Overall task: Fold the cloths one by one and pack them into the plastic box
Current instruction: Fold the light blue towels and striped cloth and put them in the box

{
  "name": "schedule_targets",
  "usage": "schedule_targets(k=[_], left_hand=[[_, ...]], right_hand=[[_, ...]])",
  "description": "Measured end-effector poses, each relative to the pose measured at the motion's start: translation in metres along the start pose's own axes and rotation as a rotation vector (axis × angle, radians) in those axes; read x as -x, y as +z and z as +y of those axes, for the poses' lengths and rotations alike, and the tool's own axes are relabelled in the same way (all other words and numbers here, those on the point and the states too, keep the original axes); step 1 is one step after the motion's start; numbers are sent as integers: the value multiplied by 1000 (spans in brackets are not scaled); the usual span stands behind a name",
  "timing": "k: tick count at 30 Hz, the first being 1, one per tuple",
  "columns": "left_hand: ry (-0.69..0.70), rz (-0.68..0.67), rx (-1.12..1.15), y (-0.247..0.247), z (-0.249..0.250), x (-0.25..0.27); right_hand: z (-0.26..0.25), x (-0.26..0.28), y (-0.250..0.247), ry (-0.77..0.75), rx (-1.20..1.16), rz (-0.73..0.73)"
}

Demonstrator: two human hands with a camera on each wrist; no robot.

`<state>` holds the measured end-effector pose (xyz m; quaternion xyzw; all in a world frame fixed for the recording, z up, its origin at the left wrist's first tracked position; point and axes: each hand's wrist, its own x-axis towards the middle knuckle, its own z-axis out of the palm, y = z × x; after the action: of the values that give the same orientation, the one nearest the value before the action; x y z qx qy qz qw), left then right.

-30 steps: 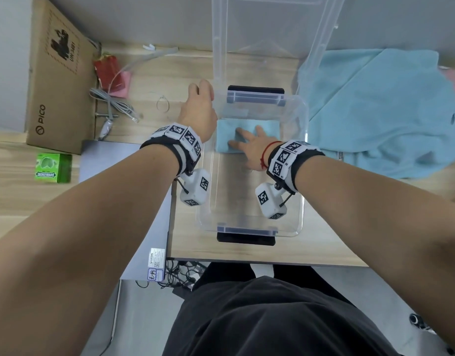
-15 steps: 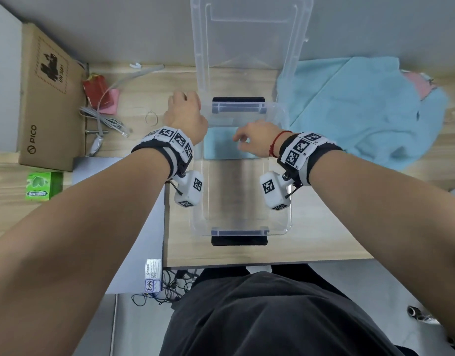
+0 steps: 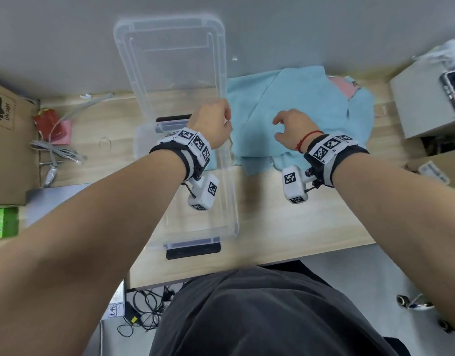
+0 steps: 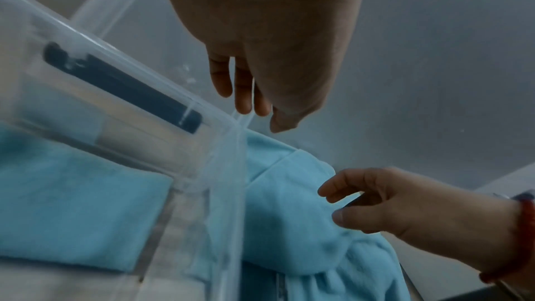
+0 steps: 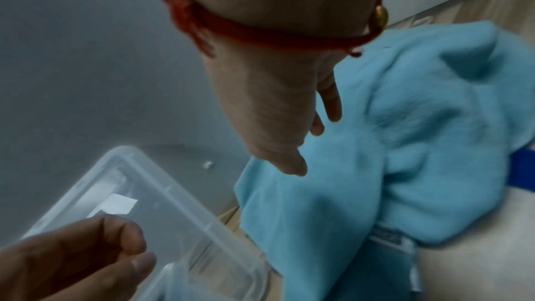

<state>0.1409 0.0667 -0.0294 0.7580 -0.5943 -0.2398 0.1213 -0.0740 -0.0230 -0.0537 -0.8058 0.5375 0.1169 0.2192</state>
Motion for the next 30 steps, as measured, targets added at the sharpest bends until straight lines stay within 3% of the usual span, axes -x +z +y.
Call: schedule_targets(k=[5,10,15,19,23,27,30], left_hand=[[29,-151,-13,46,40,-17],[-146,-320,-78,87,63,-32],[-260,-297,3,106,83,-48],[-334,-232,122,109,95,-61],[-391,-299,207,114,92,-70],[-392,-412,349,123,98,-69],[-308,-398,344,127,105,-69]], right_hand=[[65,6,8,88,184,37],[107,3,13,61,220,62],[130,-2,5,-79,102,166],[137,-2,-7,-230,-102,95],[142,3,-16,-177,-390,13],[156,6,-17,-119,-417,-75],[161,9,-14,-96,-374,-167]])
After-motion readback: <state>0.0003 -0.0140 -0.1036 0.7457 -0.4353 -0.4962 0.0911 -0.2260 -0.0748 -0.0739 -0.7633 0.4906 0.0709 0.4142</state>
